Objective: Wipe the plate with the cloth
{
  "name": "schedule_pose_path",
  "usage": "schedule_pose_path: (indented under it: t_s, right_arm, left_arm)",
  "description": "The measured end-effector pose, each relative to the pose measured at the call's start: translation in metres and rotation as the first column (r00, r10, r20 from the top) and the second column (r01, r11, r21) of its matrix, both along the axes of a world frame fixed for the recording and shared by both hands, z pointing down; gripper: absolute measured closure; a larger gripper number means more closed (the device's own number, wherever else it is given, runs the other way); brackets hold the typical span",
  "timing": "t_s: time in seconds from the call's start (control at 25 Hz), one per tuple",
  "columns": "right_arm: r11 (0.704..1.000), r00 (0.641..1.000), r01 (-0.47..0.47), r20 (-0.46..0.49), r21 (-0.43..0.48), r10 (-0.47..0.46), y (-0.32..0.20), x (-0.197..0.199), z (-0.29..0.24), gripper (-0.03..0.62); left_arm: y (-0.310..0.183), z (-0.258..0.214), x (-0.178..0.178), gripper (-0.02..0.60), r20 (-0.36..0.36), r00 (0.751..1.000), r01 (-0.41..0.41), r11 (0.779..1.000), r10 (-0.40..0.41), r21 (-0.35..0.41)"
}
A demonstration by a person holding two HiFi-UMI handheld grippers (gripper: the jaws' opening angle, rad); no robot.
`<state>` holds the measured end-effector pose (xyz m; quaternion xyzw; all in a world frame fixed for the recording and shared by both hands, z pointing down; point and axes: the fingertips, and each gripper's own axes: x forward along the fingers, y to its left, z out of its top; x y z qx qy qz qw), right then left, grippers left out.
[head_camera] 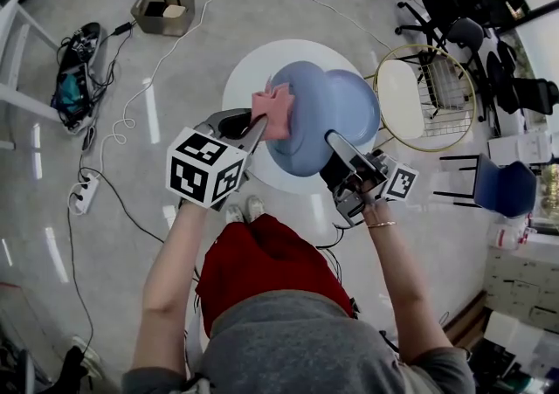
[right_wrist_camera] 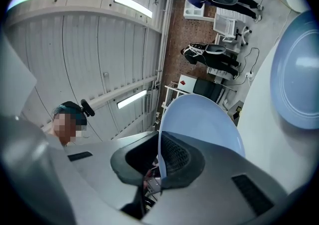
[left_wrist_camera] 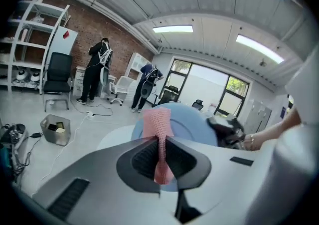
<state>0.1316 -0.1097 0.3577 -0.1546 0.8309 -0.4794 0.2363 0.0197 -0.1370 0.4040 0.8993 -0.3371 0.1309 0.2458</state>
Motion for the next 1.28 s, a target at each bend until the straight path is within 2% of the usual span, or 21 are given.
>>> schedule_pose_path:
  t_s: [0.16, 0.36, 0.52, 0.84, 1.0, 1.28]
  right_arm:
    - [0.999, 1.000, -0.031, 0.002, -0.014, 0.031, -0.006, 0.004, 0.004, 0.559]
    - [0.997, 0.997, -0.077, 0.014, -0.017, 0.078, -0.017, 0.012, 0.006, 0.559]
    - [0.996, 0.996, -0.091, 0.022, -0.009, 0.091, -0.020, 0.011, 0.003, 0.559]
    - [0.997, 0.997, -0.070, 0.039, 0.009, 0.070, -0.011, 0.008, -0.005, 0.559]
    - [0.997, 0.996, -0.071, 0.056, 0.011, 0.070, -0.009, 0.010, -0.007, 0.559]
    - [0.999, 0.994, -0.041, 0.102, 0.024, 0.039, -0.003, 0.006, -0.018, 0.559]
  left_arm:
    - [0.024, -0.039, 0.027, 0.548, -0.079, 0.991, -0.099, 0.993, 0.103, 0.062]
    - [0.047, -0.060, 0.054, 0.548, -0.150, 0.965, -0.206, 0.975, 0.216, 0.077]
    - [0.058, -0.050, 0.073, 0.548, -0.149, 0.950, -0.269, 0.961, 0.275, 0.057]
    - [0.045, -0.009, 0.074, 0.548, -0.046, 0.976, -0.214, 0.976, 0.213, -0.030]
    - [0.033, 0.015, 0.058, 0.548, 0.019, 0.987, -0.157, 0.985, 0.159, -0.073]
    - [0.018, 0.043, 0.036, 0.548, 0.066, 0.993, -0.089, 0.989, 0.097, -0.119]
